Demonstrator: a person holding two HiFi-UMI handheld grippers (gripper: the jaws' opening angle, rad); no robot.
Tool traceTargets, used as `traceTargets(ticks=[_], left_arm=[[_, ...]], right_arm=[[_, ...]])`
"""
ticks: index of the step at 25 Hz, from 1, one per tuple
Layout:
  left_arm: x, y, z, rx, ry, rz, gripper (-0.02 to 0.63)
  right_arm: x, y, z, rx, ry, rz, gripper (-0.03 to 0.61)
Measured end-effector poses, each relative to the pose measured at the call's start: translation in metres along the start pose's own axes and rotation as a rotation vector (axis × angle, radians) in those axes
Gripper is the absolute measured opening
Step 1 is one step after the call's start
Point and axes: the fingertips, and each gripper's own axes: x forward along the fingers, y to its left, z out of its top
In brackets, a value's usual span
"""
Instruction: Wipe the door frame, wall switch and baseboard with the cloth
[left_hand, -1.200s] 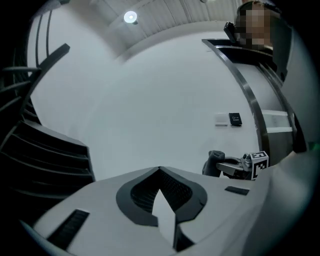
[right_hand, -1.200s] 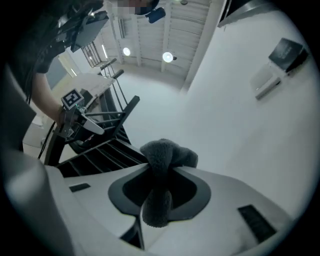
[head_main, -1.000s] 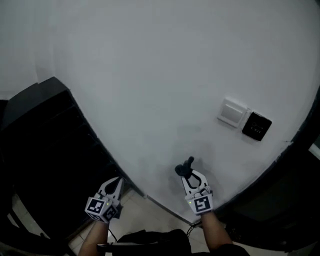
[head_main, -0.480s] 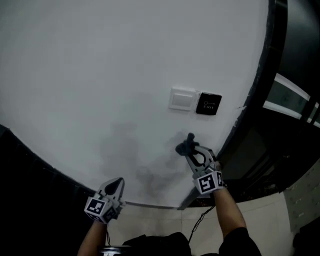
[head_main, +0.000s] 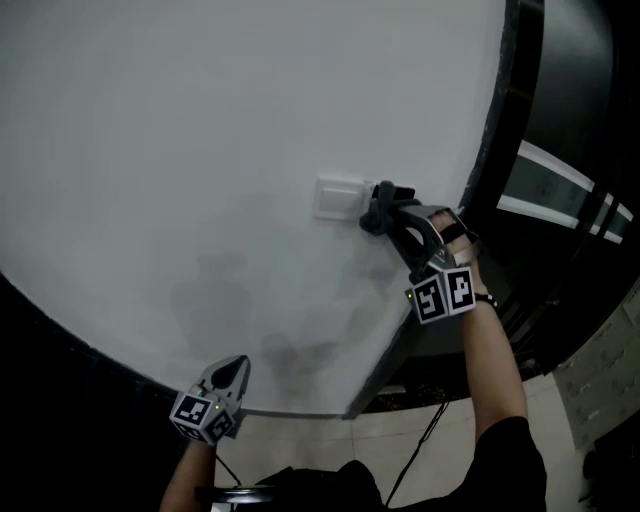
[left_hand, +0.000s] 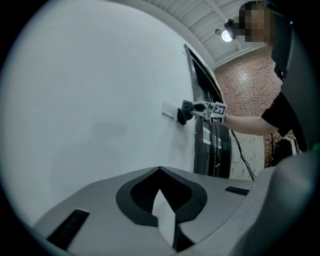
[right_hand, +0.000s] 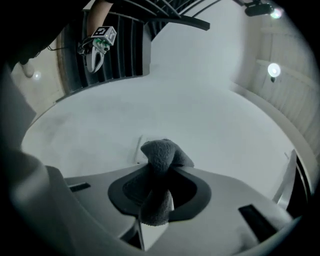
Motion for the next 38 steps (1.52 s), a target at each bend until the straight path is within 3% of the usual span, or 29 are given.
traceTargets(ticks=[6, 11, 16, 38], left_arm=[[-0.006, 0.011, -0.001, 0.009, 0.035, 0.044, 0.002], [-0.009, 0.017, -0.003, -0.003, 0.039, 0.065, 0.002], [-0.016, 0.026, -0.011, -0.019, 0.053, 0.077, 0.002], [-0.017, 0.016, -0.02, -0.024, 0.097, 0.061, 0.002]], right_arm=[[0.009, -0.035, -0.006, -0.105, 0.092, -0.089, 0.083], [0.036, -0.014, -0.028, -0.1, 0.225, -0.041, 0.083], [0.036, 0.003, -0.029, -0.01, 0.231, -0.065, 0.084], [0.026, 0.061, -0.027, 0.094, 0.221, -0.007, 0.086]])
